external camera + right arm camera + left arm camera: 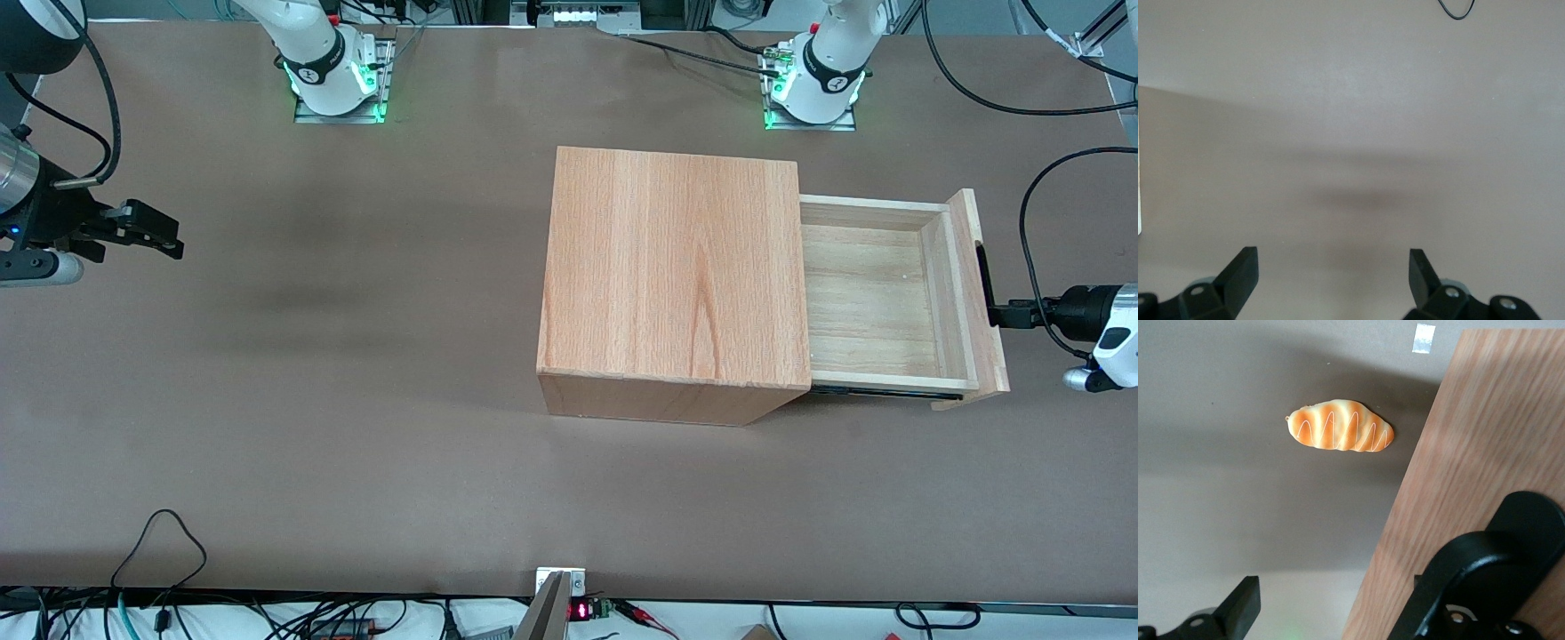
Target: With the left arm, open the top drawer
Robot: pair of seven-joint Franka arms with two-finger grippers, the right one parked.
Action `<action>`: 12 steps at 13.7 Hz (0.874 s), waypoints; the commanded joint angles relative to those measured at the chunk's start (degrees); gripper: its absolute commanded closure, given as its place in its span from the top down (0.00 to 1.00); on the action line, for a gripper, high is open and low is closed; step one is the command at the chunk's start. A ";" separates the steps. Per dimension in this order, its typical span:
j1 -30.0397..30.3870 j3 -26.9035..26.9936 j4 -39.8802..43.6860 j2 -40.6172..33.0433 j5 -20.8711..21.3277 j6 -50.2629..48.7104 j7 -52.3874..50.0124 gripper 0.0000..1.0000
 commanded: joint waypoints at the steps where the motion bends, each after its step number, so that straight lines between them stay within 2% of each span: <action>1: 0.77 -0.25 2.44 0.65 2.70 1.14 -0.43 1.00; 3: 0.77 -0.43 2.44 0.56 2.53 0.96 -0.43 1.00; 6: 1.12 -0.60 2.44 0.12 -1.07 0.44 -0.43 1.00; 10: 1.12 -0.87 2.53 -0.50 -2.04 -0.18 -0.43 1.00; 12: 1.21 -0.69 2.53 -1.37 -3.97 -1.05 -0.43 1.00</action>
